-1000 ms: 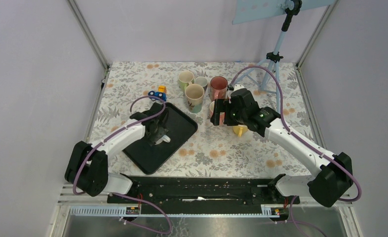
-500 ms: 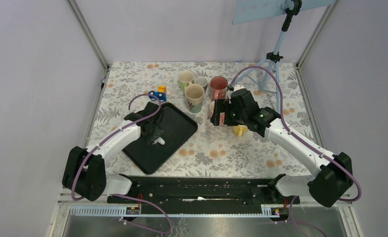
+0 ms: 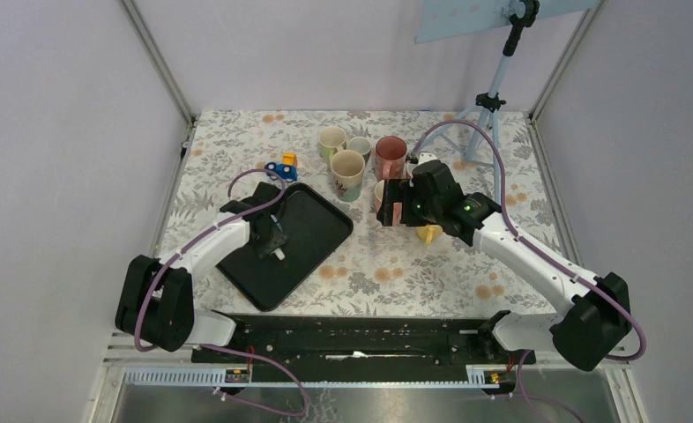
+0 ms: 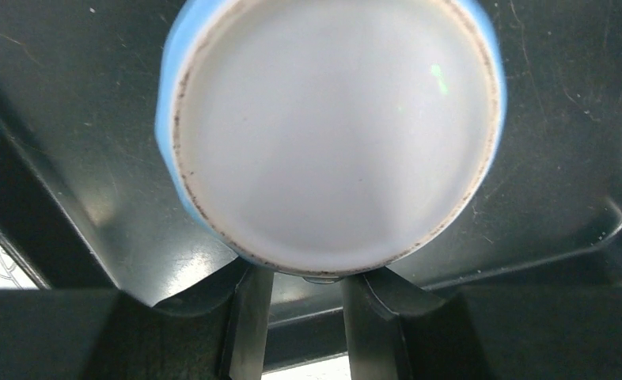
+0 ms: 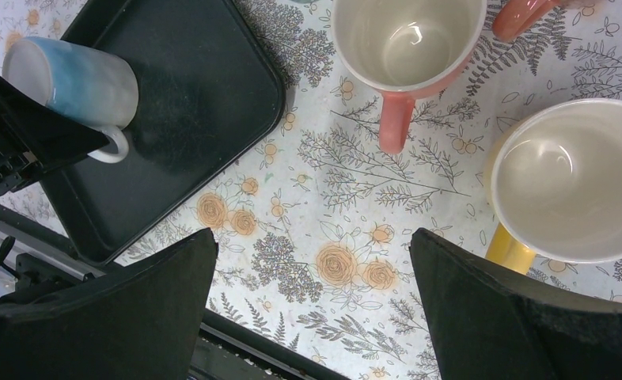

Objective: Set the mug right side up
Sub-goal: Turn over the cup on the tray.

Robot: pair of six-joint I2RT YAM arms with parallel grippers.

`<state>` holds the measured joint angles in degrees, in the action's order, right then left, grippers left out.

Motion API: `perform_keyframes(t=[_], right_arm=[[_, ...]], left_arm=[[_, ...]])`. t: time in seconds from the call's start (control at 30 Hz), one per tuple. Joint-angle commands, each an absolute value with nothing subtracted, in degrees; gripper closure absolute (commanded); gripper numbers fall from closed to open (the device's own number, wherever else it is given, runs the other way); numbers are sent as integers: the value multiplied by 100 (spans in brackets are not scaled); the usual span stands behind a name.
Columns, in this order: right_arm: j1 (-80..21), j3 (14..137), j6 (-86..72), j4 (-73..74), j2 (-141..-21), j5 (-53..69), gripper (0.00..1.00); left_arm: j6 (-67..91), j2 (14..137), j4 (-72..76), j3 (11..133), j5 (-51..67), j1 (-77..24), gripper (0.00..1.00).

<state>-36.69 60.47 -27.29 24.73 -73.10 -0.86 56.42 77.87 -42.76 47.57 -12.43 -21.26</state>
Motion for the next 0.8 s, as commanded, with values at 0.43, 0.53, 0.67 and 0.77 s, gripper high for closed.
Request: perform_keyframes(t=[0.43, 0.53, 0.67, 0.77], right_arm=[[-3689, 6038, -2777, 2320, -7146, -158, 0], [-3685, 6024, -2793, 2320, -7128, -142, 0], [-3683, 5988, -2838, 2272, -7084, -87, 0], [-3683, 5960, -2903, 2214, -7031, -45, 0]], left_arm=[[5258, 7845, -4049, 4838, -1275, -2037, 83], [5187, 7821, -4041, 4887, -1248, -2039, 100], [5013, 7691, -3973, 5055, -1045, -2032, 100], [4892, 7492, -3914, 5208, -787, -2037, 100]])
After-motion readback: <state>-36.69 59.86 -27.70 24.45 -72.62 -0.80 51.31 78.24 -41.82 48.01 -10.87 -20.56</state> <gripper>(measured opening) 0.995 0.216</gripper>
